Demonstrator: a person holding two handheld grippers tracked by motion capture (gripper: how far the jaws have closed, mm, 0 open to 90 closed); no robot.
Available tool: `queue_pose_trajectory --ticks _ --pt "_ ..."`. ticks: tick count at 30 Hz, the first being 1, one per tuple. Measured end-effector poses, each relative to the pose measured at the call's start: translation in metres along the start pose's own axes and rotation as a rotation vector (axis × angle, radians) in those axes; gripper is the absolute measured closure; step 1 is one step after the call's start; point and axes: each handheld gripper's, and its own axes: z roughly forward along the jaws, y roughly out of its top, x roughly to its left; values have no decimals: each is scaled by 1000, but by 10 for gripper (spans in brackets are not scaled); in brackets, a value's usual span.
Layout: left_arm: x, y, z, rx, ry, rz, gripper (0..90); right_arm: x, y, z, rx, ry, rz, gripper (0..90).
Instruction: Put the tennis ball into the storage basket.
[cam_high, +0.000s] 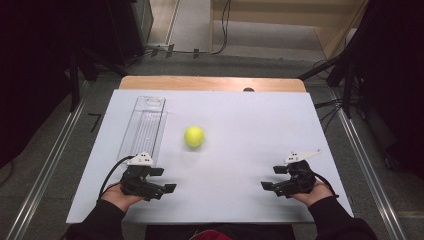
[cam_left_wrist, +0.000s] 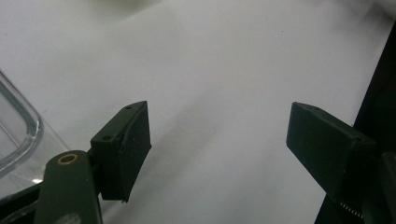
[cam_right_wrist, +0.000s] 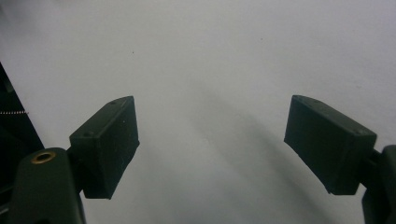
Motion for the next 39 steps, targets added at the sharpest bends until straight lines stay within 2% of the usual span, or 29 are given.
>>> queue_pose_trajectory --ticks 10,17,39 --pt "1 1 -1 -5 1 -3 223 3 0 4 8 1 -9 157" --pt "4 1 -1 -4 0 -21 222 0 0 4 4 8 -2 157" --pt "4 1 -2 -4 7 -12 222 1 0 8 26 15 2 157"
